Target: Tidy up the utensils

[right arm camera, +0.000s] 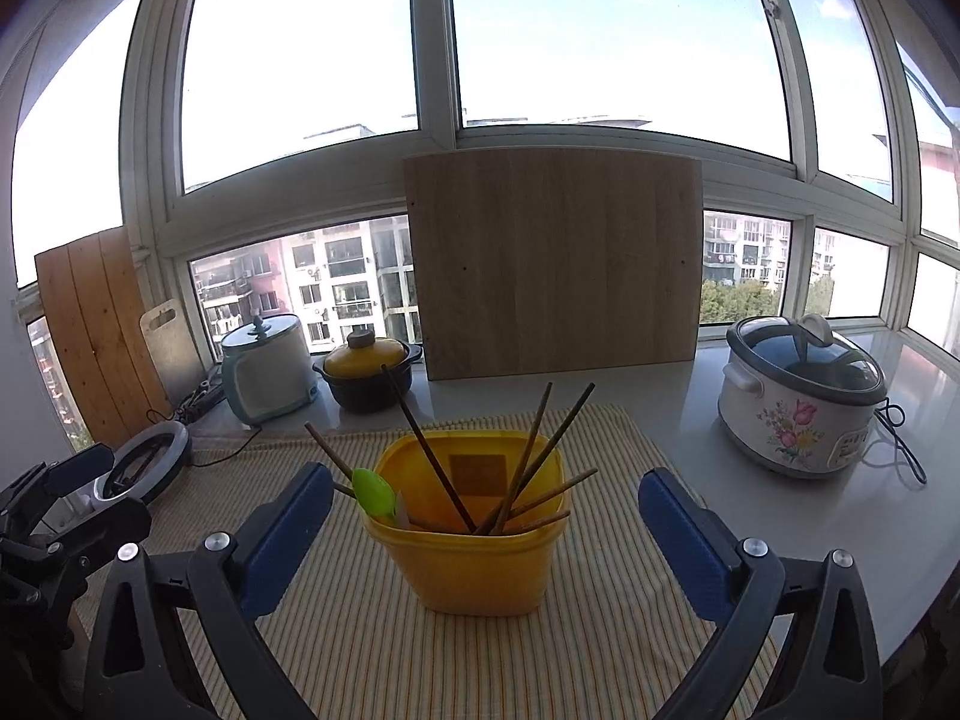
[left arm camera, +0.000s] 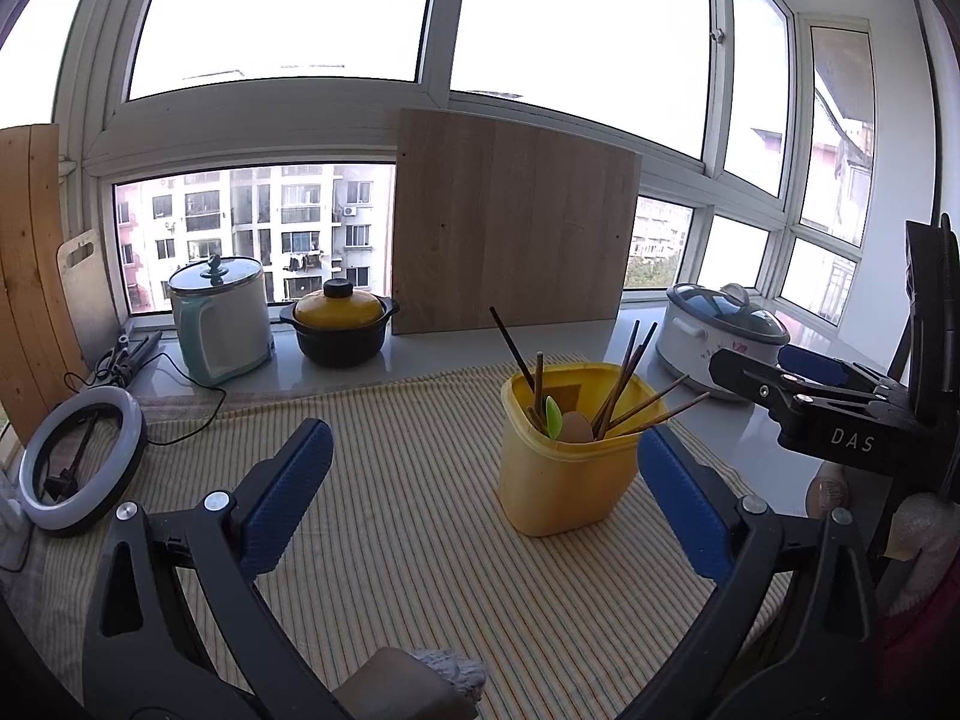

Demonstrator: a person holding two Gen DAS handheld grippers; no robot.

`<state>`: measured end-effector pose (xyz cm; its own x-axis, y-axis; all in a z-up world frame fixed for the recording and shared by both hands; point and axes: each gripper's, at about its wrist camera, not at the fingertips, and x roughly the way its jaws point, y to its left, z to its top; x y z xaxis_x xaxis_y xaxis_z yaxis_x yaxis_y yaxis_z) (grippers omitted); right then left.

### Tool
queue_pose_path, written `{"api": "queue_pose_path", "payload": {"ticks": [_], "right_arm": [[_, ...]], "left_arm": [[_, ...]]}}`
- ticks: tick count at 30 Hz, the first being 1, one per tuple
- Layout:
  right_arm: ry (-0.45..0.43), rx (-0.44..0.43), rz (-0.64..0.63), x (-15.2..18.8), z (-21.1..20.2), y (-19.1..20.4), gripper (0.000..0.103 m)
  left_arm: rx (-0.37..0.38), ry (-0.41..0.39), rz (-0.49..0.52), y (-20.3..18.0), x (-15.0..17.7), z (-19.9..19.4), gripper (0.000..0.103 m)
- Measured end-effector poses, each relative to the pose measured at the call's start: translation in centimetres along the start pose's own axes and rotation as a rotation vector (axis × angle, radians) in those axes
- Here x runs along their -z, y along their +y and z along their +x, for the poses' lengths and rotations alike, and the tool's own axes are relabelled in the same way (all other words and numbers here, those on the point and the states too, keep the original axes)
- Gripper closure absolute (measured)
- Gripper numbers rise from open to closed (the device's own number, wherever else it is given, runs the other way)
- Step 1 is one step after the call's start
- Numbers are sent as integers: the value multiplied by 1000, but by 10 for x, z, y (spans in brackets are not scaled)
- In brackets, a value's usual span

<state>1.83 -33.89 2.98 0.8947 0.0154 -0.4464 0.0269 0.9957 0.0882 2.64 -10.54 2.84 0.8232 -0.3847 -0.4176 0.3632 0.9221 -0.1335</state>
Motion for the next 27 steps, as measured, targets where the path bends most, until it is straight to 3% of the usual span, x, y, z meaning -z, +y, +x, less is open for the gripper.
{"api": "queue_pose_path", "payload": {"ticks": [8,27], "right_arm": [[-13,22,8,-1,-3,-2,0],[-14,34,10,1,-3,-1,0]], "left_arm": [[-42,-13,-36,10,-1,-5,0],[-42,1,-35,11,3,-4,0]]}}
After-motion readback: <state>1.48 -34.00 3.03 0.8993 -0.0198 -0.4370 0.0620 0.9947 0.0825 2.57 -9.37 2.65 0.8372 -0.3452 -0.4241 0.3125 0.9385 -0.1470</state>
